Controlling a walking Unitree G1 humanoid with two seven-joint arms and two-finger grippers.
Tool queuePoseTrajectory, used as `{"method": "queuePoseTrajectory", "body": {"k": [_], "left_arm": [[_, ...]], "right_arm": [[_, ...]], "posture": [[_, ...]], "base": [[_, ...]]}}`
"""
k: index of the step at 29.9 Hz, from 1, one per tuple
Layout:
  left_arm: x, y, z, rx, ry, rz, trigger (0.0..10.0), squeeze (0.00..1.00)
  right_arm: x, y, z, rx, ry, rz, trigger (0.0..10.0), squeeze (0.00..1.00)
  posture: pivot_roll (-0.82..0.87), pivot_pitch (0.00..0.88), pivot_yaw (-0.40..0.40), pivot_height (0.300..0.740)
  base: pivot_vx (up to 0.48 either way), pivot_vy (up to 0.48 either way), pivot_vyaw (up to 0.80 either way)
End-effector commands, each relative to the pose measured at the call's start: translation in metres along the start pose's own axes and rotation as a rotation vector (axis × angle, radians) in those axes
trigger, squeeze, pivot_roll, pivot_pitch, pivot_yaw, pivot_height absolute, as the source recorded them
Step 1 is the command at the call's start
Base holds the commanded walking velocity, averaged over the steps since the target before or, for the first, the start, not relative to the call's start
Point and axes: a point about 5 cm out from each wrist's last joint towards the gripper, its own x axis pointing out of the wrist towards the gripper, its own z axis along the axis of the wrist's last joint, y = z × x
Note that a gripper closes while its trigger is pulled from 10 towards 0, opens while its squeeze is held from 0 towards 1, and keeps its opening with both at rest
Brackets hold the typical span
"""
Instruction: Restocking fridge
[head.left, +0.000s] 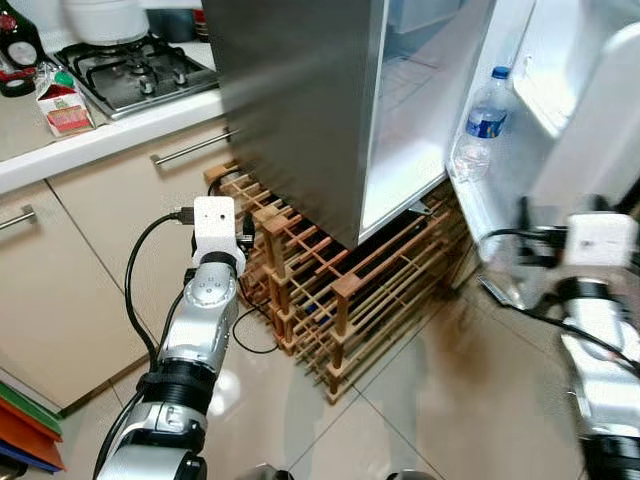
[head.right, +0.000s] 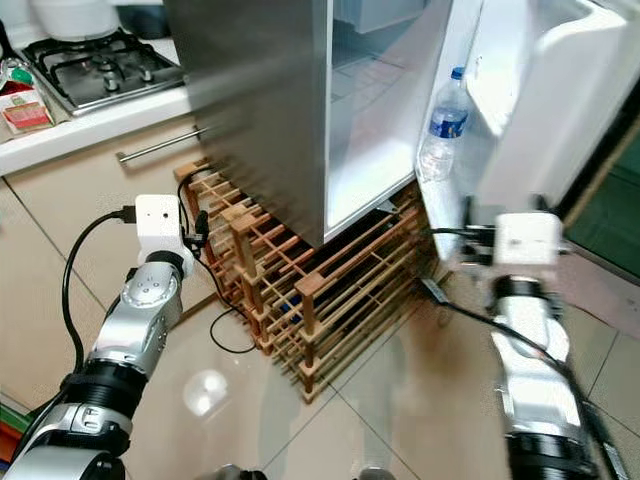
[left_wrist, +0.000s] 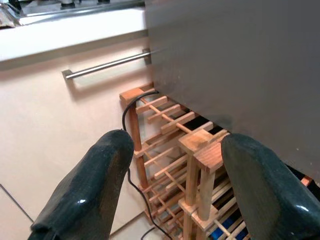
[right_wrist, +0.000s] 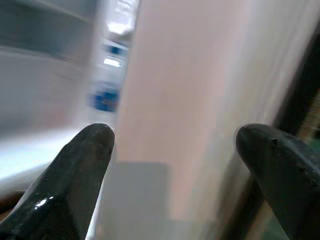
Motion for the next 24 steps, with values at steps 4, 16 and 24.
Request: {"method": "queuePoseTrajectory", "body": {"k": [4, 16, 24], "left_arm": [[0.002, -0.008, 0.005, -0.019, -0.01, -0.03, 10.0, 0.0], [0.003, -0.02, 0.018, -0.059, -0.059, -0.087, 10.0, 0.0], [0.001, -0.022, 0.022, -0.085, -0.09, -0.093, 10.0, 0.0]], "right_arm": [[0.0, 0.002, 0.012, 0.007, -0.019, -0.053, 10.0, 0.0], [-0.009, 0.06, 0.02, 0.208, -0.02, 0.122, 10.0, 0.0], [-0.009, 0.085, 0.03, 0.262, -0.044, 0.2, 10.0, 0.0]], "posture": [[-0.18, 0.0, 0.065, 0.74], [-0.17, 0.0, 0.062, 0.74], [-0.16, 0.0, 0.051, 0.74]], "base": [[0.0, 0.0, 0.0], [0.0, 0.0, 0.0], [0.0, 0.0, 0.3]]}}
